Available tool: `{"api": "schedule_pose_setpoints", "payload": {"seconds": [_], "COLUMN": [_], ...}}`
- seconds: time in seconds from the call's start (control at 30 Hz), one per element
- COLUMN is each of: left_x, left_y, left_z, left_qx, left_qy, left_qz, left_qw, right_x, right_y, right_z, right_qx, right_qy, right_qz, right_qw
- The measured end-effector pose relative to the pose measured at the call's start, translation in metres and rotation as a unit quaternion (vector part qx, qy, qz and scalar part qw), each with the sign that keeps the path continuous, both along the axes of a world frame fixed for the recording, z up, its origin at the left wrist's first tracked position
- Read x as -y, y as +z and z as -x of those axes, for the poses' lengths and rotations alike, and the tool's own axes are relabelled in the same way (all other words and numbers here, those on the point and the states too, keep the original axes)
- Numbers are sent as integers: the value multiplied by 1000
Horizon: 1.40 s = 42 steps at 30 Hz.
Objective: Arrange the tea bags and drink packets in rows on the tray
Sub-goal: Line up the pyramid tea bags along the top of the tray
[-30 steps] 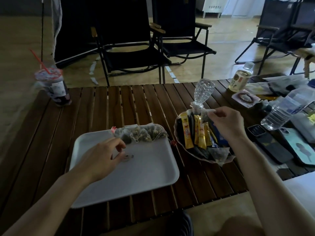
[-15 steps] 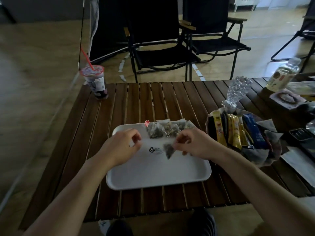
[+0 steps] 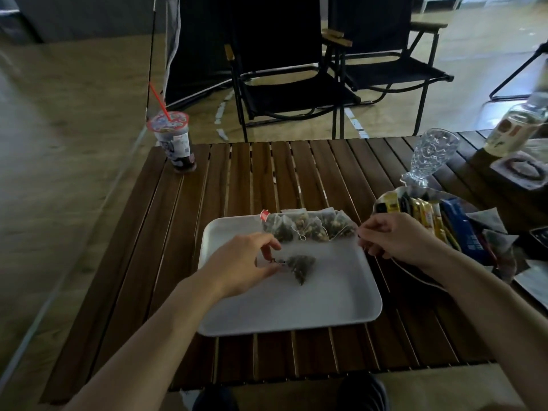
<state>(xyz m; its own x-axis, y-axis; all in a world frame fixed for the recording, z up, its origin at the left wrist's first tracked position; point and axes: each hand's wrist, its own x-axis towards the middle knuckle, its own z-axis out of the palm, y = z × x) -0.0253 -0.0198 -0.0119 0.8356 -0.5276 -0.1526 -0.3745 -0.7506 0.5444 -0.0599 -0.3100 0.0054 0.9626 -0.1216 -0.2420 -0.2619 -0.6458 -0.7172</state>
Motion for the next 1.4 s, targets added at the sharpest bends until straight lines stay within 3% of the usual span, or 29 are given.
{"api": "schedule_pose_setpoints", "payload": {"seconds": [0.3, 0.6, 0.8, 1.0, 1.27, 1.4], "left_x": [21, -19, -45, -52, -46, -38], "left_y": [-11, 0, 16, 18, 5, -4], "left_z": [-2, -5, -3, -3, -12, -17], "left_qx": [-9, -34, 31, 7, 29, 97], "left_qy": [-47, -5, 56, 68, 88, 121], "left_qz": [1, 0, -104, -161, -162, -140], "left_qw": [999, 999, 993, 985, 982, 978], "right_x": [-3, -8, -14, -15, -9, -8], "right_y": [-1, 4, 5, 3, 0, -1], "right_z": [-3, 1, 2, 3, 2, 1], "right_qx": [-3, -7, -6, -21, -26, -25], "right_qy": [27, 46, 51, 56, 61, 65], "right_qz": [20, 26, 28, 32, 44, 46], "right_qw": [999, 999, 998, 998, 997, 997]}}
